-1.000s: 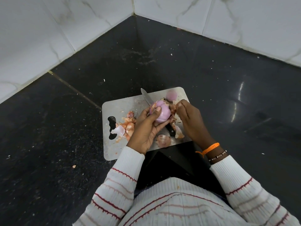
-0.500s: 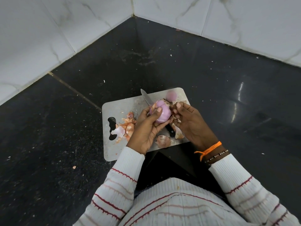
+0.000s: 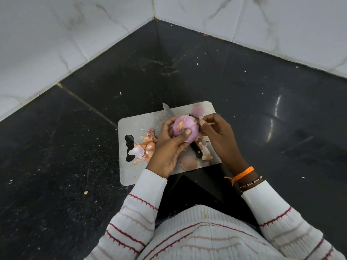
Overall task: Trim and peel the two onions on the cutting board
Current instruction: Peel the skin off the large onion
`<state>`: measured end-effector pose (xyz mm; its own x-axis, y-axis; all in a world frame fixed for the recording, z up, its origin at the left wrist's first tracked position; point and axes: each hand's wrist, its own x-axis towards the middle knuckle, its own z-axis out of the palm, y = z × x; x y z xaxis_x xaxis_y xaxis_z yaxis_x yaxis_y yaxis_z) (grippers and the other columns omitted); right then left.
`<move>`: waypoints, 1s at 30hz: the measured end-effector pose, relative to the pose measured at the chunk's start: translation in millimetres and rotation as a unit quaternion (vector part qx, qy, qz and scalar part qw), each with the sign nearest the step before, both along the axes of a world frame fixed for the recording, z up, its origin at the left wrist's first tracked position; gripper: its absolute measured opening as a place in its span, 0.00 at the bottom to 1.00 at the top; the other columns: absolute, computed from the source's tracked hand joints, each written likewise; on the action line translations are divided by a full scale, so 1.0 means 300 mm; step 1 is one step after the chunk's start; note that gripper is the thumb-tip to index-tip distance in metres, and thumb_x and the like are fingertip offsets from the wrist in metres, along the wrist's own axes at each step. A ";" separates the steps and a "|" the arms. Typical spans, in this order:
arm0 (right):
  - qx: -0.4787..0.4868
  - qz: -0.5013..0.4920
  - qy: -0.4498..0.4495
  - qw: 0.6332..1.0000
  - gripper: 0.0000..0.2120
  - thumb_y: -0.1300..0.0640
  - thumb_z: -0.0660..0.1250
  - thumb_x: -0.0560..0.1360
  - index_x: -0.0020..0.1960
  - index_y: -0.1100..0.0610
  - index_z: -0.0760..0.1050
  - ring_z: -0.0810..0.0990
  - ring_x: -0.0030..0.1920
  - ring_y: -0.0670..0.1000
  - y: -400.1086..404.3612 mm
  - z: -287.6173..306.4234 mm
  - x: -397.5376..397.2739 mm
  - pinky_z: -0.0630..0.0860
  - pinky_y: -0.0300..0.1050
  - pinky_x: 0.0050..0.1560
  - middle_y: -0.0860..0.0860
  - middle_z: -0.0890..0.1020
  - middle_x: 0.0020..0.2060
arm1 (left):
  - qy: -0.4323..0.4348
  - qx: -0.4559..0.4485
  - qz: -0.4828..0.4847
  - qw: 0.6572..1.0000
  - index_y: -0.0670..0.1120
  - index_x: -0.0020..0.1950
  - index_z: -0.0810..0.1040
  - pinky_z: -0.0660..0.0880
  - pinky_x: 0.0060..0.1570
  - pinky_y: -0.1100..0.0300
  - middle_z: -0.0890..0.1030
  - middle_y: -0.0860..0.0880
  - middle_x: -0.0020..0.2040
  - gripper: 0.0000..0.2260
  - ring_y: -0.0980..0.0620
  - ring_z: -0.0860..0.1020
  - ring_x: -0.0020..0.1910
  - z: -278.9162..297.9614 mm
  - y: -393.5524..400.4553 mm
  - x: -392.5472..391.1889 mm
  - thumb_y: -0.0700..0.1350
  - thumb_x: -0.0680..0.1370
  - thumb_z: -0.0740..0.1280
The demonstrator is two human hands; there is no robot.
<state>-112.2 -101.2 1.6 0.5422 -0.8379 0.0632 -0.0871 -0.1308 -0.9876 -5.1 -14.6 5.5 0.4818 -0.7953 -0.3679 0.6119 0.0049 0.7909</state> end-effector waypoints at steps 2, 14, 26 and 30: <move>-0.053 -0.007 0.021 0.998 0.03 0.61 0.65 0.75 0.45 0.55 0.75 0.79 0.41 0.43 -0.004 -0.001 -0.001 0.77 0.37 0.44 0.45 0.79 0.40 | -0.003 0.001 0.001 1.000 0.47 0.61 0.72 0.79 0.53 0.50 0.76 0.45 0.60 0.19 0.46 0.78 0.59 0.002 -0.001 -0.003 0.32 0.74 0.67; -0.148 -0.038 0.037 0.988 0.06 0.64 0.71 0.69 0.44 0.56 0.78 0.80 0.38 0.40 -0.004 -0.009 -0.008 0.76 0.30 0.41 0.45 0.80 0.37 | -0.016 0.026 -0.007 1.000 0.48 0.60 0.72 0.79 0.53 0.49 0.77 0.47 0.59 0.18 0.45 0.78 0.60 0.000 -0.004 -0.008 0.34 0.74 0.69; 0.012 -0.018 0.010 1.000 0.10 0.58 0.56 0.74 0.37 0.62 0.69 0.72 0.36 0.54 -0.021 -0.041 0.002 0.72 0.51 0.41 0.54 0.73 0.32 | -0.005 0.009 0.015 1.000 0.46 0.64 0.72 0.80 0.52 0.57 0.75 0.43 0.63 0.17 0.47 0.77 0.60 -0.002 -0.015 -0.010 0.35 0.77 0.65; 0.216 0.074 -0.097 0.969 0.14 0.59 0.54 0.81 0.38 0.59 0.72 0.76 0.37 0.45 0.000 -0.015 0.000 0.73 0.43 0.45 0.47 0.77 0.32 | -0.022 0.008 0.018 1.000 0.46 0.63 0.73 0.79 0.54 0.59 0.78 0.44 0.60 0.16 0.49 0.79 0.57 -0.011 -0.010 -0.004 0.36 0.76 0.65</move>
